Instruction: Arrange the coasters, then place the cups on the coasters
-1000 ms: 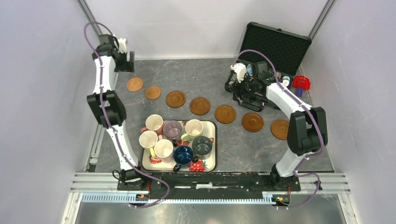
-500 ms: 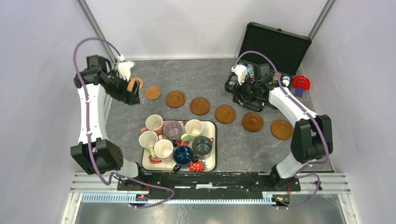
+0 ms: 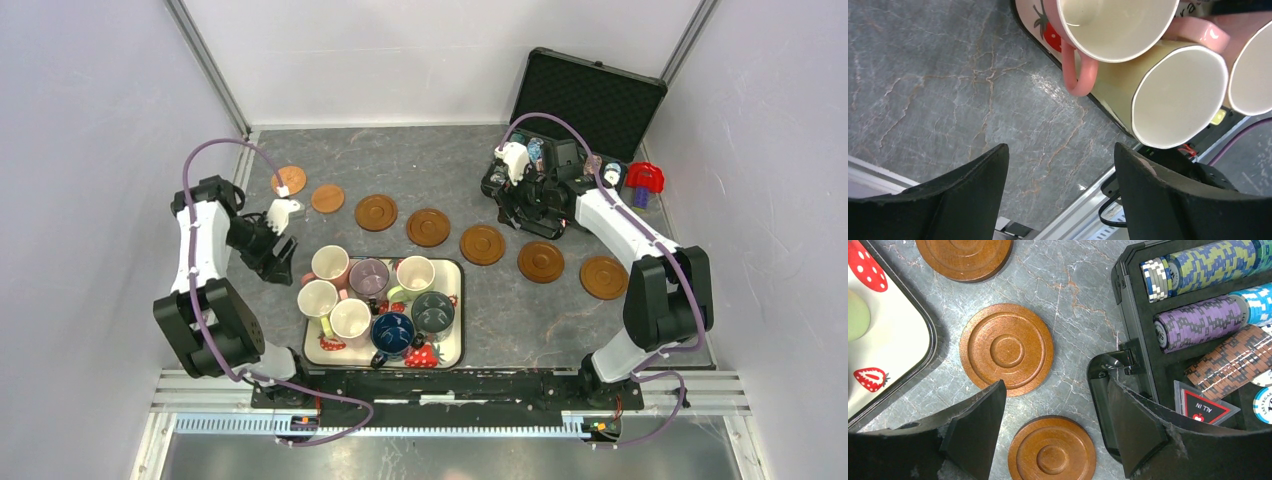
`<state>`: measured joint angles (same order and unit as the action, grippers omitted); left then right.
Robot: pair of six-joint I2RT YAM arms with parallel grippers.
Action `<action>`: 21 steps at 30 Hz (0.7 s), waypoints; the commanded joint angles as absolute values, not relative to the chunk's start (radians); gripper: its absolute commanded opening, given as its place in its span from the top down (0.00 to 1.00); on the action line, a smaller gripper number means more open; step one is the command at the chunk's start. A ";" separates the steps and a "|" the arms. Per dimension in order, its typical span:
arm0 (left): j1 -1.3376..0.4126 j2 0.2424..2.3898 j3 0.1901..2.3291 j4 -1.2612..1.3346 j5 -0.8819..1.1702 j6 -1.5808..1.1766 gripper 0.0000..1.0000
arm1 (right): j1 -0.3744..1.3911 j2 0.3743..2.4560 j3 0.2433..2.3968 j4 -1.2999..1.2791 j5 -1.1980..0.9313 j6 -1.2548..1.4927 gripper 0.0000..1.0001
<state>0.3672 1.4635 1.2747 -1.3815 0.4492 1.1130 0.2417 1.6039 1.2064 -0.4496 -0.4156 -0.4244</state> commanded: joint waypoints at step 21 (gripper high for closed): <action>0.284 1.502 1.074 -1.049 0.519 1.154 0.26 | 0.245 1.582 1.213 -0.444 -0.405 -0.439 0.18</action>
